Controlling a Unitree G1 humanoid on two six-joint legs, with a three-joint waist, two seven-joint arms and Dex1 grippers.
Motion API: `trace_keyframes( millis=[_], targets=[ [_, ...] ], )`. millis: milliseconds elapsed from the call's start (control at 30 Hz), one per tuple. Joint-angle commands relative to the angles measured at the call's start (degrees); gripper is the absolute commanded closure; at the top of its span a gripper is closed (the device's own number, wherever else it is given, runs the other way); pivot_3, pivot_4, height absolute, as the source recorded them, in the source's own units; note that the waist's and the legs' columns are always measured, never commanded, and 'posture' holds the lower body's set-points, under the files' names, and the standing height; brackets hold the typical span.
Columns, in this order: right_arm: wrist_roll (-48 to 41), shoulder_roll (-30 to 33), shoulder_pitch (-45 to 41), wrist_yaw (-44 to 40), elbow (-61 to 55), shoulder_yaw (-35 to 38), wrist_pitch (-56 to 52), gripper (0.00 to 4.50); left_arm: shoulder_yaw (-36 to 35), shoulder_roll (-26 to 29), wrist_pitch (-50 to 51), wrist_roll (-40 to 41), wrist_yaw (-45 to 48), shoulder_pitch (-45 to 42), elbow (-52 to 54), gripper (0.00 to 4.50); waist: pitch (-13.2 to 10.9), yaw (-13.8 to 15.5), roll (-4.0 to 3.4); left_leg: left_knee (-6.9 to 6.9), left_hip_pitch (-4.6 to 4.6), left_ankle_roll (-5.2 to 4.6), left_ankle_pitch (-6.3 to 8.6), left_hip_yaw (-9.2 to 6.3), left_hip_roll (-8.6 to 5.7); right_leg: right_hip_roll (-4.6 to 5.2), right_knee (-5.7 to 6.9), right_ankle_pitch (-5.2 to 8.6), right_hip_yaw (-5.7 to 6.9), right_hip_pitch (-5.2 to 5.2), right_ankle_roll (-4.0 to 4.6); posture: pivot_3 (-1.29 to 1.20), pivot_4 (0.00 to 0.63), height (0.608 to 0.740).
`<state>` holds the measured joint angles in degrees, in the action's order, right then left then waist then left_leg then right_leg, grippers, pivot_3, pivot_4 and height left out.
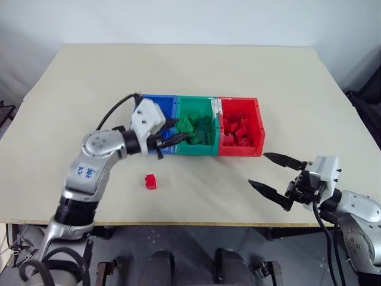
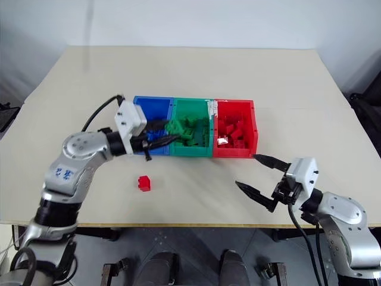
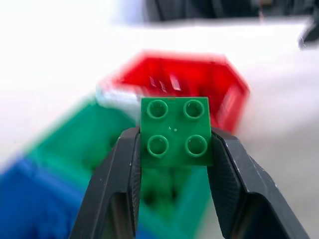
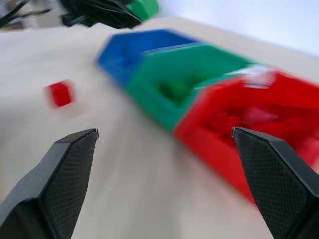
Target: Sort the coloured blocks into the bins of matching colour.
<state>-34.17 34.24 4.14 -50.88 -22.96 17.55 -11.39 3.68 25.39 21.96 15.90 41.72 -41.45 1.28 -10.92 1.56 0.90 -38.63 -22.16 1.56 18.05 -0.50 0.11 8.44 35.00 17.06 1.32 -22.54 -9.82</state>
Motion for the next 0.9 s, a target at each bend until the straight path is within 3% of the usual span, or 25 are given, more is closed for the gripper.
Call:
trace_keyframes(
  millis=[33, 67, 233, 367, 567, 700, 900],
  targets=[
    [-0.9, -1.3, 1.0, 4.7, -3.5, 3.3, 0.1, 0.0, 1.0, -3.8, -6.2, -2.7, -0.8, -7.7, -12.5, 3.02, 0.0, 0.0, 0.0, -0.05, -0.02, -0.01, 0.0, -0.01, 0.0, 0.0, -0.01, -0.01, 0.01, 0.0, -0.02, 0.0, 0.15, 0.74],
    [-0.4, -1.4, 1.2, 5.4, -3.8, 3.4, 0.1, 0.0, 1.0, -4.9, -7.1, -2.8, -0.1, -9.1, -16.3, 3.02, 0.0, 0.0, 0.0, -0.07, -0.02, -0.03, 0.01, 0.0, -0.01, 0.0, -0.03, -0.02, 0.0, 0.0, -0.04, 0.0, 0.15, 0.74],
    [-0.2, -1.3, 1.1, 6.8, -4.8, 2.4, 0.6, 0.0, -0.5, -8.4, -10.9, -2.0, 1.8, -12.4, -26.2, 1.39, 0.0, -0.5, 0.0, 0.0, -0.01, -0.08, 0.05, 0.08, -0.03, 0.0, -0.07, -0.02, -0.05, -0.05, -0.05, 0.0, 0.15, 0.74],
    [-0.4, -0.6, -1.6, 5.6, -3.4, 0.6, 0.8, 0.0, -1.3, -4.8, -12.2, -2.6, 4.2, -9.1, -23.5, 0.1, 0.0, -0.6, 0.0, -0.01, -0.03, -0.08, 0.05, 0.08, -0.02, 0.0, -0.04, -0.02, -0.06, -0.08, -0.05, 0.0, 0.15, 0.74],
    [0.1, 0.7, -7.4, 0.3, 1.6, -3.2, 0.9, 0.0, -6.7, 3.4, -11.9, 0.5, 6.9, 2.0, -10.7, 0.04, 0.0, -1.4, -0.01, 0.02, -0.01, -0.08, 0.04, 0.06, 0.02, 0.0, -0.02, -0.02, -0.06, -0.08, -0.04, 0.0, 0.15, 0.74],
    [1.2, 2.3, -13.3, -9.3, 6.8, -9.5, 2.3, 0.0, -19.6, 12.0, -11.2, 7.8, 11.5, 21.4, 3.7, 0.04, 0.0, -2.8, -0.01, 0.1, 0.04, -0.11, 0.08, 0.11, 0.04, 0.03, -0.06, -0.02, -0.15, -0.09, -0.04, 0.0, 0.15, 0.74],
    [3.5, 3.5, -18.3, -19.8, 11.6, -16.6, 4.3, 0.0, -33.6, 16.2, -10.3, 12.8, 14.6, 42.9, 10.0, 0.04, 0.0, -2.5, -0.01, 0.26, 0.05, -0.09, 0.06, 0.02, 0.08, 0.04, -0.13, 0.02, -0.01, -0.08, 0.03, 0.0, 0.15, 0.74]
  ],
)
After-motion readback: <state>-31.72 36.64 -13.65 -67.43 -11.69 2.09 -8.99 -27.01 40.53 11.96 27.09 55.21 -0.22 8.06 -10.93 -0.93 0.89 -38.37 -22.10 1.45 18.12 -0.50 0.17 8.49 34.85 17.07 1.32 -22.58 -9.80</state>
